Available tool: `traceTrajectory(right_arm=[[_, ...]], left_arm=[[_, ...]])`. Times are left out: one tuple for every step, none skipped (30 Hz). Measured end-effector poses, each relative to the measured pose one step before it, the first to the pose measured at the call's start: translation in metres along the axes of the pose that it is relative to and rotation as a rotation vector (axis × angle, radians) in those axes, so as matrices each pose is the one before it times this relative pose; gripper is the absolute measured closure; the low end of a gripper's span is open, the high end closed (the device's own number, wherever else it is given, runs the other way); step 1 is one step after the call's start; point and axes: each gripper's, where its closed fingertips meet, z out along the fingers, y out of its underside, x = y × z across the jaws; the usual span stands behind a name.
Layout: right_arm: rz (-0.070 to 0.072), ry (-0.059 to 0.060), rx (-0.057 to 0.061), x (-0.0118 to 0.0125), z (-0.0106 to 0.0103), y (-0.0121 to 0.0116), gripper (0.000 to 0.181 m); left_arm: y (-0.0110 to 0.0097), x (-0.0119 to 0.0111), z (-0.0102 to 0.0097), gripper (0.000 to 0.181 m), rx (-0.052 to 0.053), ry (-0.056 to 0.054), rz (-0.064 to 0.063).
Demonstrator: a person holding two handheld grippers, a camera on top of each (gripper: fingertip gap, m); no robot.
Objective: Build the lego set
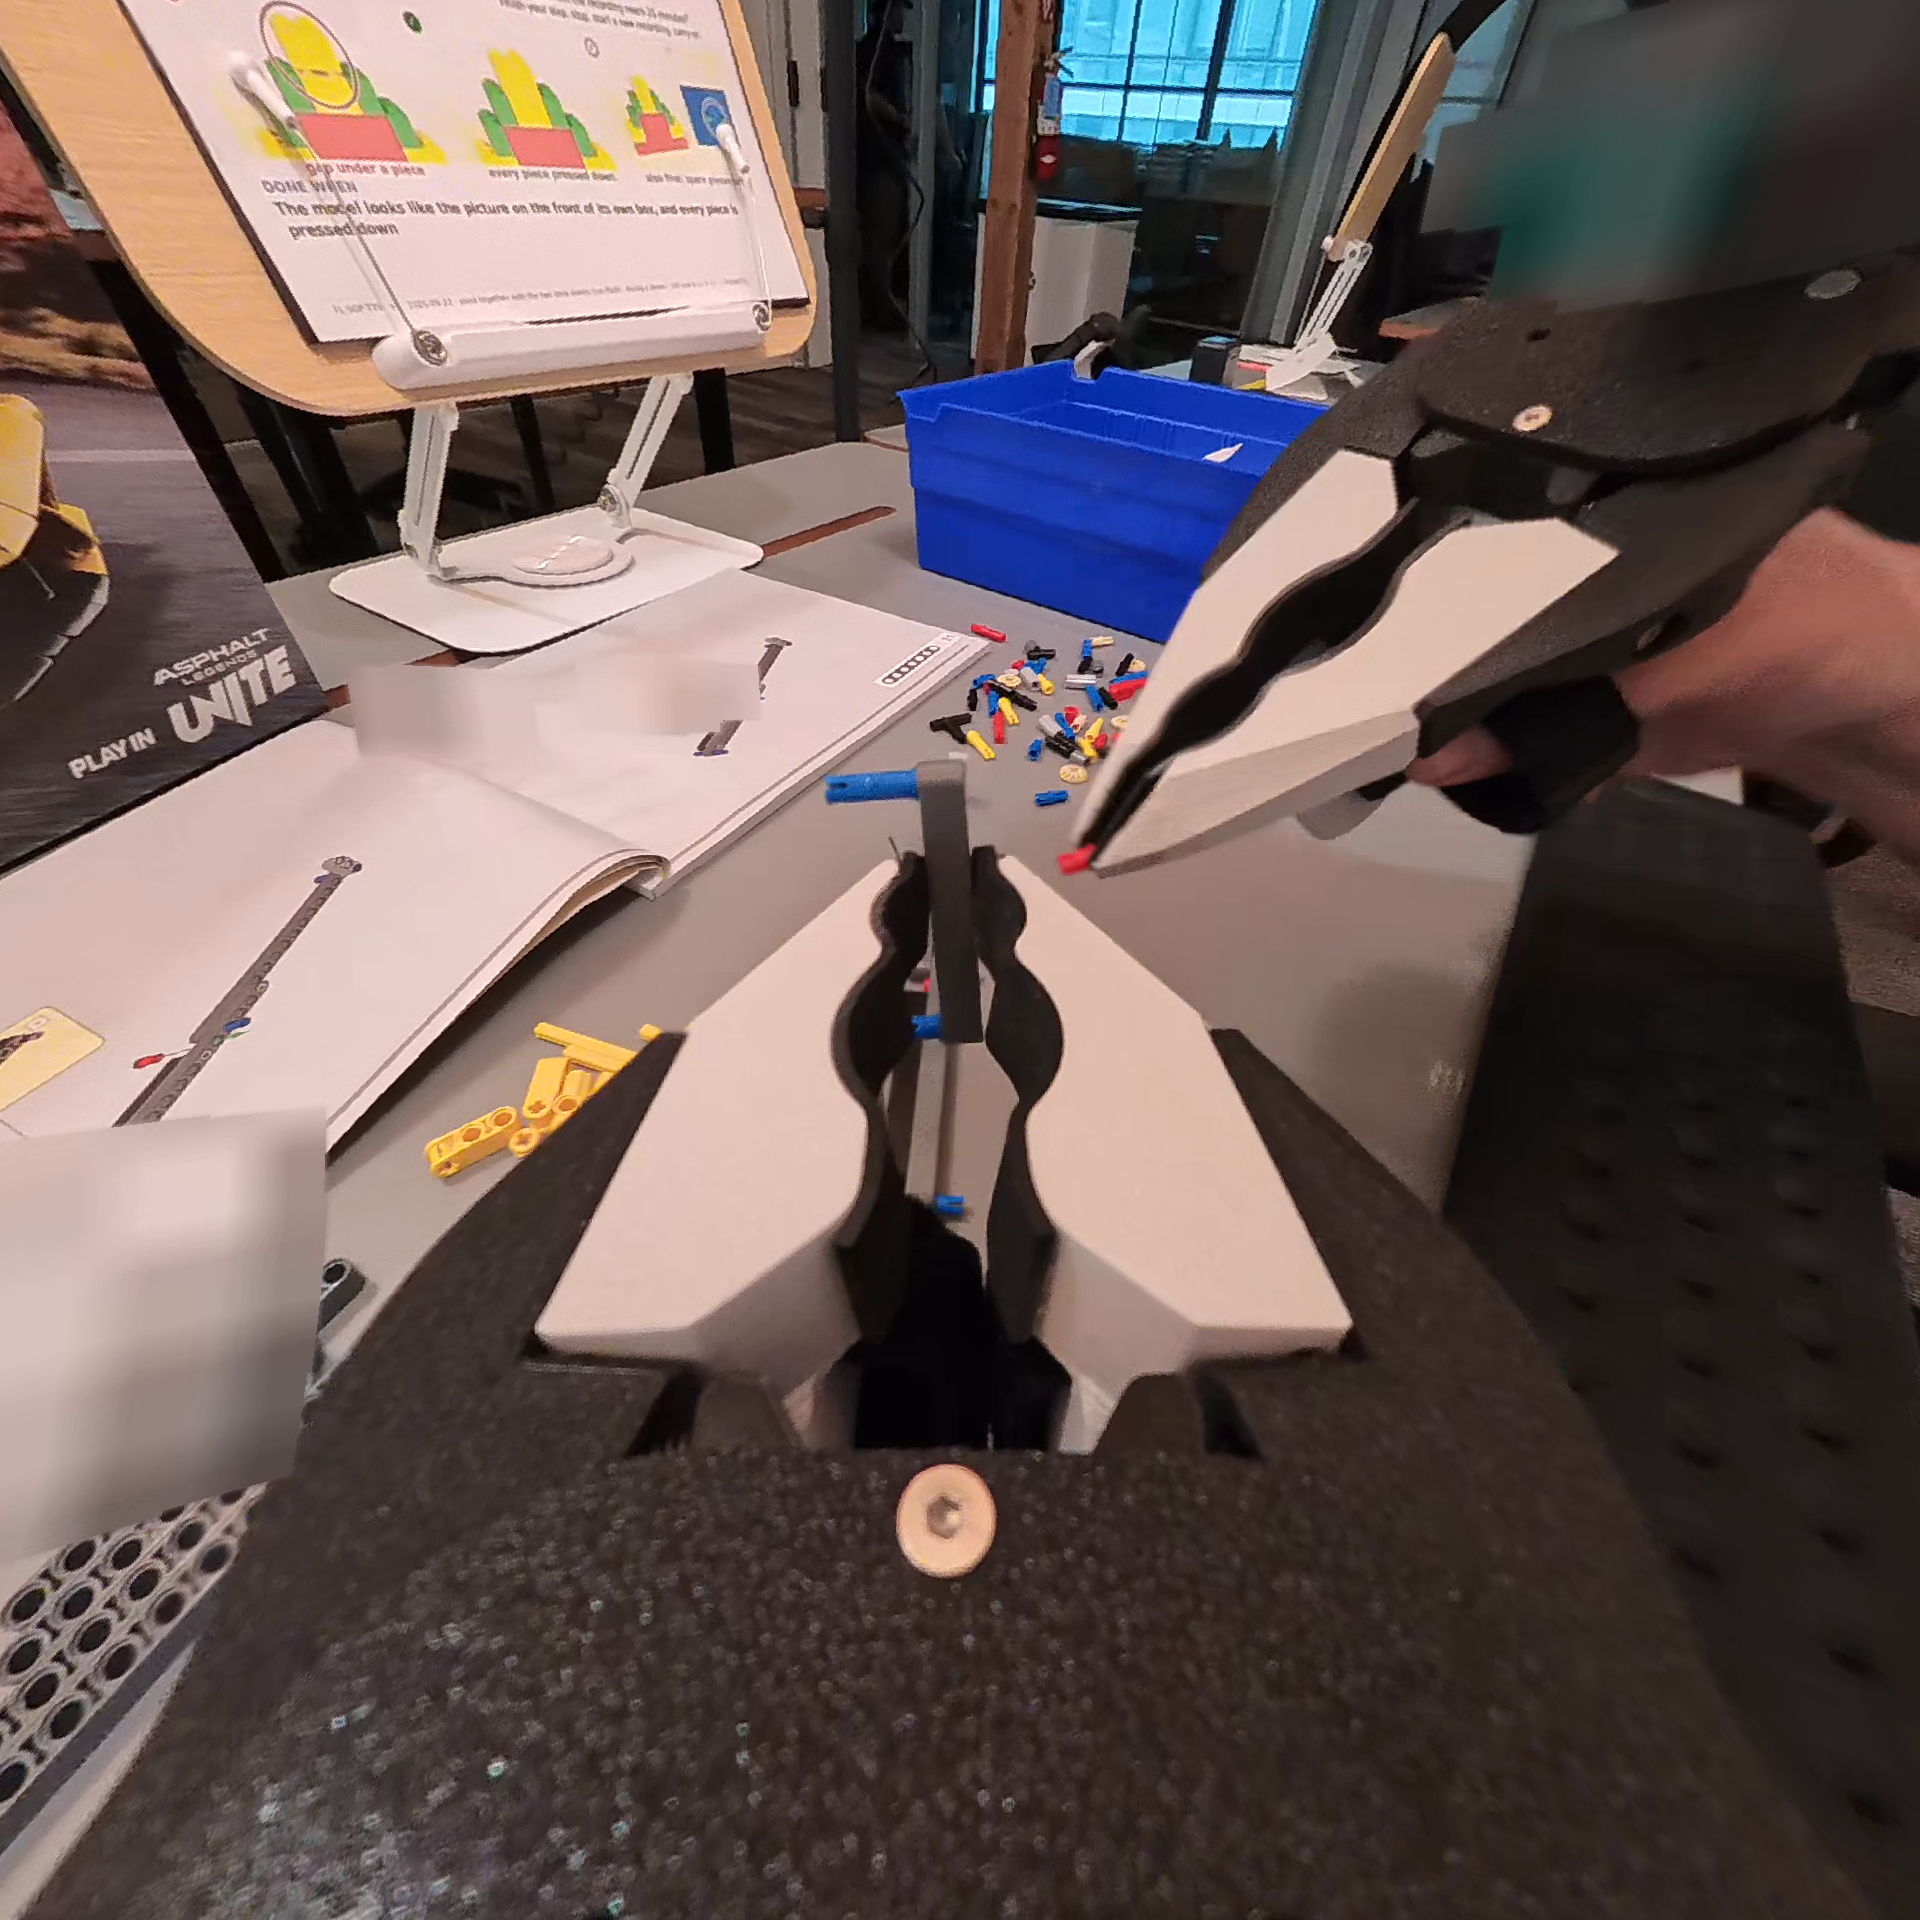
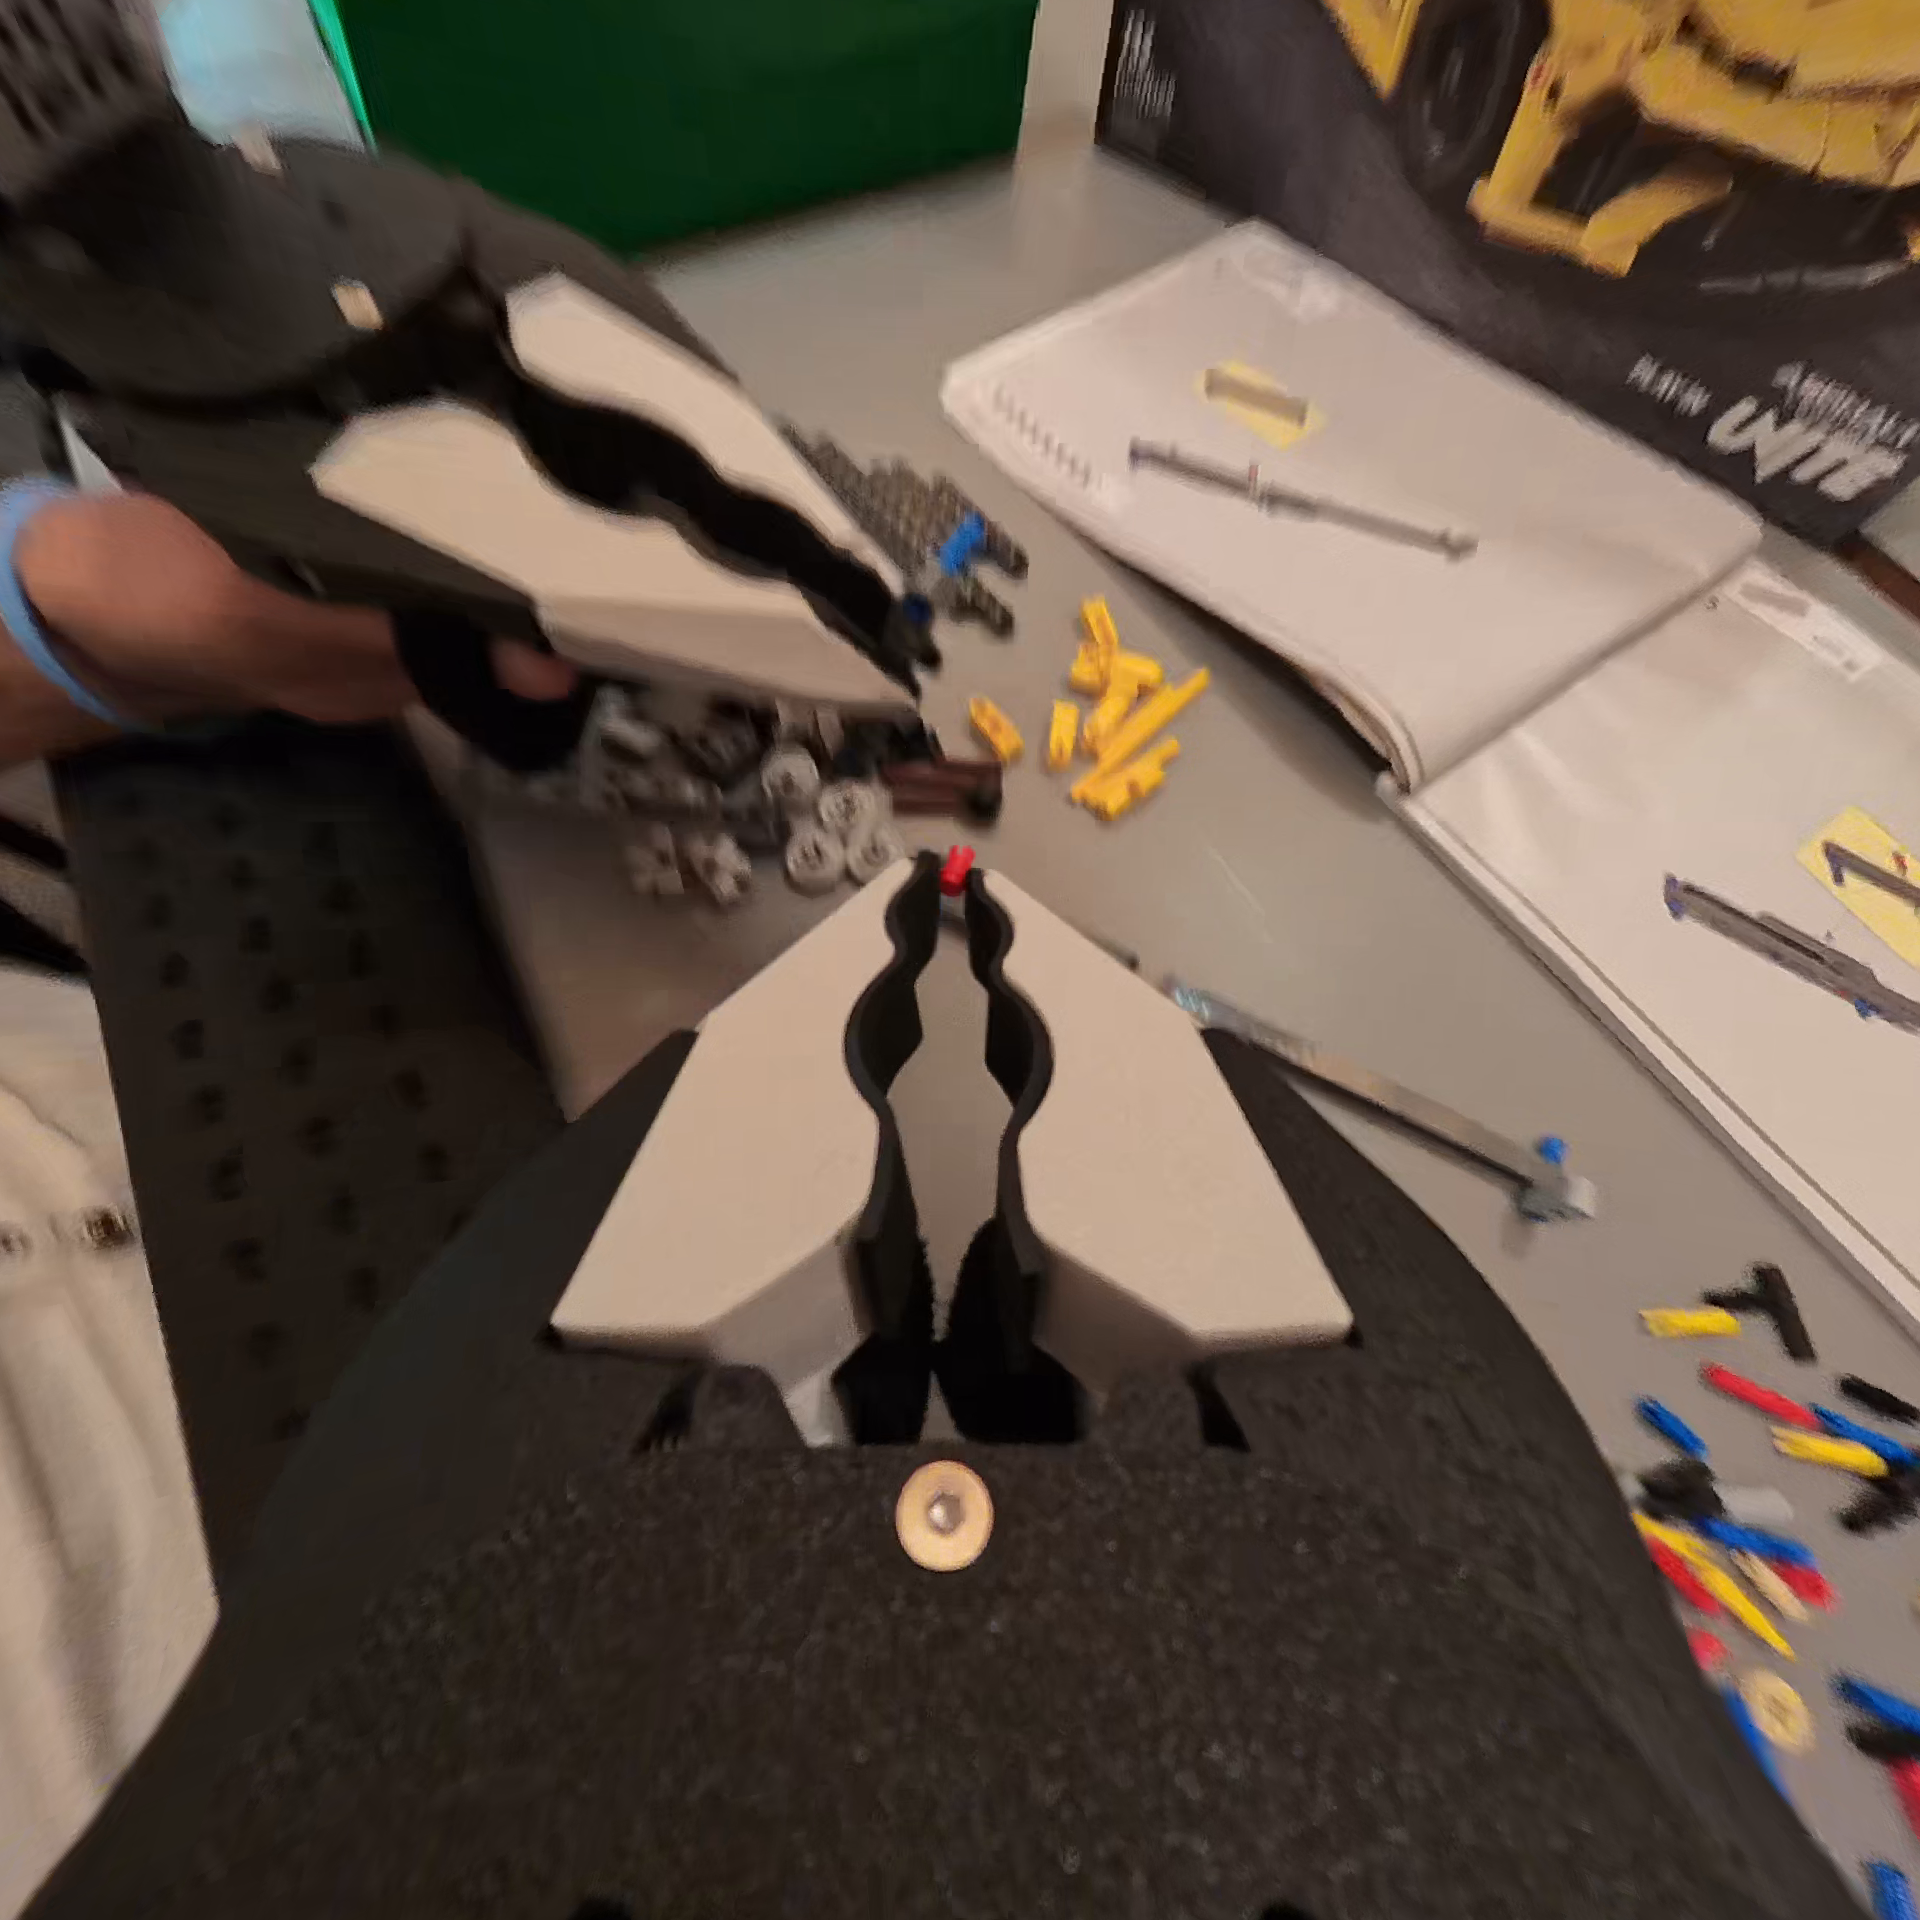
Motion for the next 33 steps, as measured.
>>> traceTrajectory(right_arm=[[-0.0254,-0.026,-0.0935,0.00444,-0.00253,0.01464,0.177],[-0.0227,-0.025,-0.1116,0.0072,-0.00269,0.01718,0.177],[-0.0168,-0.0386,-0.1105,0.007,-0.00215,0.01829,0.177],[-0.0094,-0.0514,-0.1163,0.00632,-0.00191,0.0184,0.177],[0.0068,-0.0236,-0.1152,0.00951,-0.00186,0.01707,0.177],[-0.0037,-0.0304,-0.1293,0.00595,-0.00103,0.01738,0.177],[-0.0259,-0.0239,-0.1106,0.00395,0.00039,0.01394,0.177],[-0.0269,-0.0292,-0.08,0.00159,0.00201,0.00992,0.177],[-0.0117,-0.0447,-0.0861,-0.00043,0.00308,0.0103,0.177],[-0.0008,-0.0039,-0.0732,0.00545,0.00282,0.00801,0.177],[-0.0042,0.0086,-0.0543,0.00611,0.00227,0.00535,0.177],[-0.0107,0.0045,-0.0444,0.00375,0.00152,0.00376,0.177],[-0.0095,0.0091,-0.0301,0.00319,0.00076,0.00174,0.177],[-0.0088,-0.0015,-0.0211,0.00067,0.00064,0.00003,0.177],[-0.0125,-0.0051,-0.0119,-0.00015,0.00108,-0.00109,0.177],[-0.0094,0.0002,-0.0101,0.0009,0.00162,-0.00046,0.177],[-0.0057,-0.0079,-0.0149,0.00022,0.00233,0.00043,0.177],[-0.0051,-0.0002,-0.0086,0.00122,0.00251,-0.00029,0.177],[-0.0053,0.0064,-0.0016,0.00191,0.00213,-0.00113,0.177],[-0.0057,-0.001,-0.0054,-0.00001,0.00175,-0.00013,0.177],[-0.0062,0.0011,-0.0056,-0.00029,0.00095,0.00038,0.177],[-0.0042,0.0065,-0.0036,0.00049,0.00046,0.00027,0.177],[-0.001,0.0128,-0.0052,0.00181,0.00012,0.00058,0.177],[0.0019,0.003,-0.0027,0.0007,0.00019,0.00051,0.177],[0.0044,-0.0081,-0.0035,-0.00075,0.00026,0.00087,0.177],[0.0025,-0.0044,-0.001,-0.00015,0.00039,0.00032,0.177],[-0.0006,-0.0041,-0.0041,-0.00042,0.0004,0.00081,0.177],[-0.0033,0.0013,-0.0032,0.0002,0.00032,0.00072,0.177],[-0.0032,-0.0014,-0.0004,-0.00032,0.00013,0.00037,0.177],[0.0004,-0.0057,-0.0001,-0.00071,0.00036,0.00028,0.177],[0.0032,-0.0035,0.0028,-0.00021,0.00022,-0.00031,0.177],[0.0029,-0.0067,0.0012,-0.00051,0.00012,0.00005,0.177],[-0.0016,-0.0019,-0.0009,0.00007,0.00005,0.00031,0.177]], left_arm=[[0.0,-0.00212,-0.00048,0.174,0.0013,-0.0102,0.0053],[-0.00187,-0.00269,-0.00126,0.174,0.0109,-0.0158,0.0092],[-0.0031,-0.00274,-0.00201,0.174,0.0176,-0.0179,0.012],[-0.00355,-0.00265,-0.00235,0.175,0.0202,-0.0178,0.011],[-0.00349,-0.00261,-0.00237,0.175,0.0215,-0.016,0.0068],[-0.00334,-0.00258,-0.00248,0.175,0.0213,-0.0133,0.002],[-0.00355,-0.0027,-0.00263,0.175,0.0224,-0.0116,-0.0013],[-0.00378,-0.00272,-0.00288,0.175,0.0236,-0.0101,-0.0037],[-0.00363,-0.0026,-0.00284,0.175,0.0216,-0.0078,-0.0054],[-0.00239,-0.0025,-0.00267,0.175,0.0155,-0.0057,-0.0063],[-0.00092,-0.00276,-0.00208,0.175,0.0073,-0.0066,-0.0069],[-0.00004,-0.00289,-0.00186,0.175,0.0022,-0.0093,-0.0065],[-0.00006,-0.0022,-0.00159,0.175,0.0023,-0.0059,-0.0048],[0.00009,-0.00152,-0.00121,0.175,0.0012,-0.003,-0.0035],[-0.00022,-0.00172,-0.001,0.175,0.0021,-0.0062,-0.0023],[-0.0006,-0.00131,-0.00066,0.175,0.0034,-0.0051,-0.001],[0.00016,-0.00026,0.0,0.175,-0.0013,0.0009,-0.0015],[0.00079,-0.00016,0.00031,0.175,-0.0044,0.0016,-0.0031],[0.00043,-0.00012,0.00023,0.175,-0.0018,-0.0002,-0.0022],[0.00024,0.00027,0.00012,0.175,-0.001,0.0017,-0.0001],[0.00069,0.00041,0.00023,0.175,-0.0034,0.0019,0.0006],[0.00048,0.00017,0.00017,0.175,-0.0026,-0.0001,0.001],[0.00027,0.00018,0.00008,0.175,-0.0011,0.0003,0.0013],[0.00021,0.00032,0.00017,0.175,-0.0015,0.0013,0.0002],[0.00034,0.00025,0.00029,0.175,-0.0018,0.0016,-0.0009],[0.00057,0.00025,0.00034,0.175,-0.0028,0.002,-0.0012],[0.00072,0.00028,0.00034,0.175,-0.0038,0.0017,-0.0008],[0.00066,0.00028,0.00034,0.175,-0.0033,0.0008,0.0003],[0.0003,0.00025,0.00007,0.175,-0.0014,0.0008,0.0012],[0.00005,0.00039,0.00013,0.175,-0.0003,0.0011,0.0013],[0.00019,0.00034,0.00007,0.175,-0.0013,0.0014,0.0012],[0.0004,0.00023,0.00021,0.175,-0.0021,0.0004,0.0013],[0.00008,0.00011,0.00003,0.175,-0.0005,0.0,0.0015]])
